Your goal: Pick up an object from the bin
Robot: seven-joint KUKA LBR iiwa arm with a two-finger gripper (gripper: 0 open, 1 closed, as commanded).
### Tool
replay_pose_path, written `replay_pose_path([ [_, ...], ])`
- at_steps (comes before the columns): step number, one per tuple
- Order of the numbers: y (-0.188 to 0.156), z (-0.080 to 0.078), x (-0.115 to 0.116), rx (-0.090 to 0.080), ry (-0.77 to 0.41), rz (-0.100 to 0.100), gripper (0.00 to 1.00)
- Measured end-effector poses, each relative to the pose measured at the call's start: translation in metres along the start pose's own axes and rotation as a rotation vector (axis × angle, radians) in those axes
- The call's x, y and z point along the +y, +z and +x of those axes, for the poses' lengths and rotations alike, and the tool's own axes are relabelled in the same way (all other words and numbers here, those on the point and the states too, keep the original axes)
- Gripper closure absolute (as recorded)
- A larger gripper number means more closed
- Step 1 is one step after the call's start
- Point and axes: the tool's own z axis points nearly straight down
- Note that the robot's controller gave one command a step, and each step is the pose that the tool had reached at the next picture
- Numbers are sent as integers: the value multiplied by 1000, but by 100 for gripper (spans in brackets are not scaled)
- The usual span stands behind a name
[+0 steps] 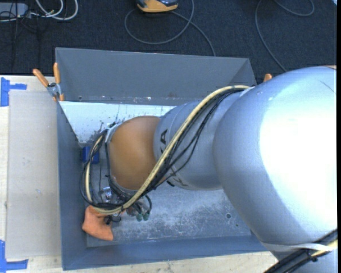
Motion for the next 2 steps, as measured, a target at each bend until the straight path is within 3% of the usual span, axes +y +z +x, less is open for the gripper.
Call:
replay_pose_path([
  [2,0,-2,0,0,0,0,100],
])
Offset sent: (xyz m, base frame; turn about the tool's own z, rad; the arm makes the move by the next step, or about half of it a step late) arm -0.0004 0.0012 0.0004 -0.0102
